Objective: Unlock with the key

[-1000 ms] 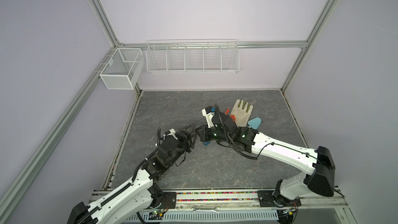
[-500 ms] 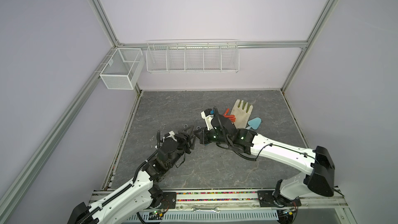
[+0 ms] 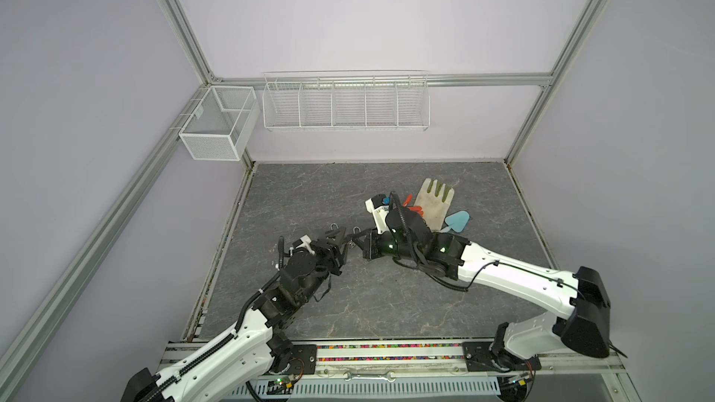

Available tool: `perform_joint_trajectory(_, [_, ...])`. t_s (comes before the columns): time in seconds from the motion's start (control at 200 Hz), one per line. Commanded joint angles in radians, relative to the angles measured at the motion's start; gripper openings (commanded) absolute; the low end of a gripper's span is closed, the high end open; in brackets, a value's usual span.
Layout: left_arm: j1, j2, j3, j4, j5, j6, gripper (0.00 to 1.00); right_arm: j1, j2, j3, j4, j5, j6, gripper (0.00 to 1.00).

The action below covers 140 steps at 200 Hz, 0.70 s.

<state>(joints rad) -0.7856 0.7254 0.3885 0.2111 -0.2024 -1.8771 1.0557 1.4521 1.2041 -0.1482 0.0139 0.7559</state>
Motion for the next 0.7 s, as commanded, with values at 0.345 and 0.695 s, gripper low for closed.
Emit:
perform_joint_trajectory(0.345, [-0.001,-0.009,0.002,0.007,-0.013,-0.005,0.08,0.006,-0.02,-0.008,0.019,0.013,-0.005,0.07])
perform_joint_trajectory(0.695, [-0.001,-0.005,0.037,-0.031,-0.022,0.059,0.0,0.005,-0.051,0.002,-0.013,0.037,-0.046,0.07])
